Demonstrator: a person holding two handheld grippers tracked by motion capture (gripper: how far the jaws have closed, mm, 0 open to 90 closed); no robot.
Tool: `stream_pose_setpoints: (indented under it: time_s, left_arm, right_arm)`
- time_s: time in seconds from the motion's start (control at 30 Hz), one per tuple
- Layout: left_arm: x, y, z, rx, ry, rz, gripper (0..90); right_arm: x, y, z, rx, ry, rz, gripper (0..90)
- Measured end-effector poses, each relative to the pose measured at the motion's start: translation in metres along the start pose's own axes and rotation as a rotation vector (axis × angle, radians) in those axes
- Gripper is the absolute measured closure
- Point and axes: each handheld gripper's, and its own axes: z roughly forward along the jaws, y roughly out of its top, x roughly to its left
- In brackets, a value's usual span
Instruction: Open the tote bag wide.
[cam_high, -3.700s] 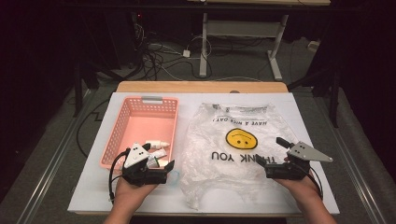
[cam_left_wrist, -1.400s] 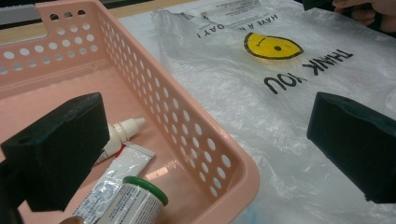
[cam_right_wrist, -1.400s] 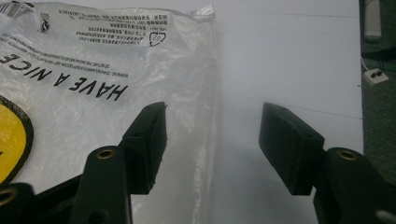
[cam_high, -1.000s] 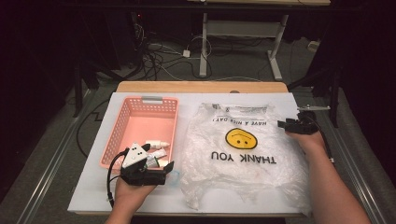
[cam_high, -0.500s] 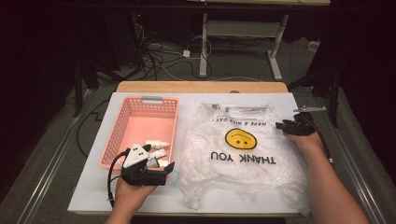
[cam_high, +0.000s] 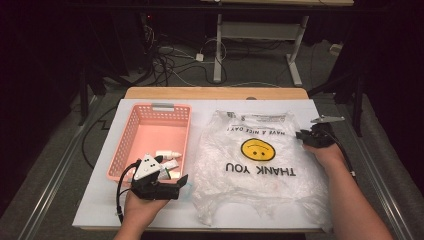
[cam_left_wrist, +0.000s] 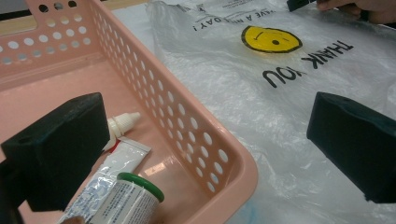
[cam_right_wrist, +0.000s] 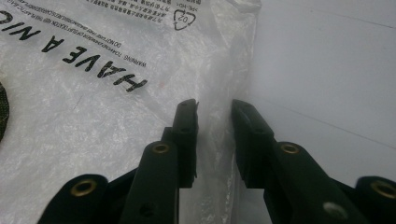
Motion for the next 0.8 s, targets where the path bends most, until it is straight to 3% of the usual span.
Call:
stream_pose_setpoints:
  time_s: [0.27,0.8]
  left_arm:
    - [-0.0001,0.0003,0.0005,-0.002,0.0,-0.008,0.0]
    - [0.0004,0.0,0.0006,0.0,0.0,-0.01,0.0]
  right_arm:
    - [-0.0029,-0.0003,-0.0001,-0.003,0.023,0.016,77.8]
    - [-0.0016,-0.0006,-0.0002,-0.002,0.054,-0.005,88.8]
